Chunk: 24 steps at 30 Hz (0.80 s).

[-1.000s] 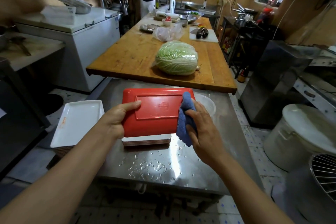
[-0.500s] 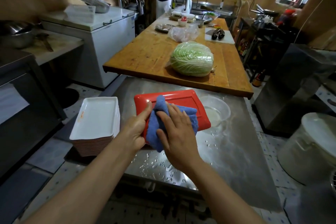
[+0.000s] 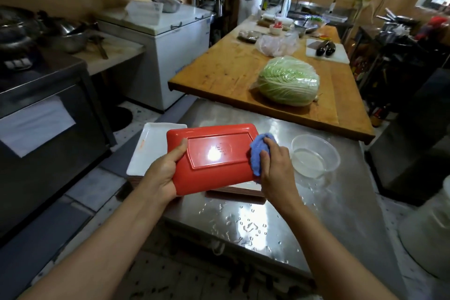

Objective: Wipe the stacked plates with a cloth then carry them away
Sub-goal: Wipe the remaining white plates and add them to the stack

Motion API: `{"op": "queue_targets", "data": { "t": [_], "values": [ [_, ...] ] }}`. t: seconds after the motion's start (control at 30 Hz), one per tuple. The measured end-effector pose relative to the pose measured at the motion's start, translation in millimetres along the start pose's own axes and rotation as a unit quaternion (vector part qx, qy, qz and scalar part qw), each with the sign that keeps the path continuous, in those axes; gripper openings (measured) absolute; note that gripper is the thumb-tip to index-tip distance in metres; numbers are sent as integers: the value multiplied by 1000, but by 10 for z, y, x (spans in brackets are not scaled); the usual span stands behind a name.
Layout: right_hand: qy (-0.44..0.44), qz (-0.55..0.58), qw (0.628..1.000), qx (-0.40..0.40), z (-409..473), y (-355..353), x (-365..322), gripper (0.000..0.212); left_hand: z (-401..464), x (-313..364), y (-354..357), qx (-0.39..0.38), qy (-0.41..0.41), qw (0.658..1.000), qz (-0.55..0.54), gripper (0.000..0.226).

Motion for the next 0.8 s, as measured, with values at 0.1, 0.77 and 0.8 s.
{"op": "queue_targets", "data": {
  "t": [0.1,0.77,0.8],
  "values": [
    [43,72,996,22,51,39,31,27,12,90,-173,-1,-3,1000,-13,19],
    [165,167,969,-71,145,565,-34,39,-248,1205,-271,56,517,525,674,18],
    [166,172,968,-72,132,587,-51,39,-233,1126,-259,47,520,501,690,14]
  ]
}}
Point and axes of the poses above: each hand's wrist, its own z-axis towards the middle knuckle, its own y-axis out of the palm, x = y × z, the point moved 10 cm from there along z, towards the middle knuckle, and after that the axes turned 2 degrees about z, right-handed, at the moved point
